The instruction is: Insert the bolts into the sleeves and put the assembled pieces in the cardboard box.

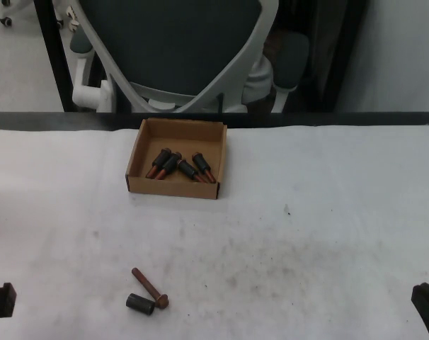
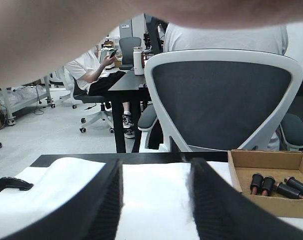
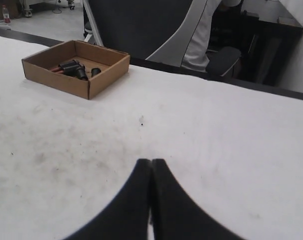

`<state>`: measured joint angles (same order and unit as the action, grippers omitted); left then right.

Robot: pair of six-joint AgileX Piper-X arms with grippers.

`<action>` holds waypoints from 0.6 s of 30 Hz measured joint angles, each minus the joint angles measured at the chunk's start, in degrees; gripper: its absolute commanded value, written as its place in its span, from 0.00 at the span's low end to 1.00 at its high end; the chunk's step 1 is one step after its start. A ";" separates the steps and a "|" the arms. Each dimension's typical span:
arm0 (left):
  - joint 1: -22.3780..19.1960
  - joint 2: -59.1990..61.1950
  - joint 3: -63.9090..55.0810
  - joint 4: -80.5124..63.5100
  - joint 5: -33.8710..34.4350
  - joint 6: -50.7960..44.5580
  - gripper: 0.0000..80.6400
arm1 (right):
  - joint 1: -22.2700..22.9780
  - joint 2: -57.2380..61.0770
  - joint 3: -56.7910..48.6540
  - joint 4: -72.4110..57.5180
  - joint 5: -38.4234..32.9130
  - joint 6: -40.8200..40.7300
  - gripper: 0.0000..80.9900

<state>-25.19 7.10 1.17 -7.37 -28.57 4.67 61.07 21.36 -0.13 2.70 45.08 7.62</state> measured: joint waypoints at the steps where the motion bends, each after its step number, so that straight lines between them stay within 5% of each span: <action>1: 0.00 0.00 0.00 0.00 0.00 0.00 0.01 | 0.00 0.00 0.42 0.17 0.00 0.68 0.00; 18: 0.00 0.00 0.00 0.00 1.38 0.00 0.01 | 0.00 0.00 0.71 -2.36 0.00 1.91 0.00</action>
<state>-25.19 7.10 1.17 -7.37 -27.19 4.67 61.07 21.36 0.58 0.34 45.08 9.53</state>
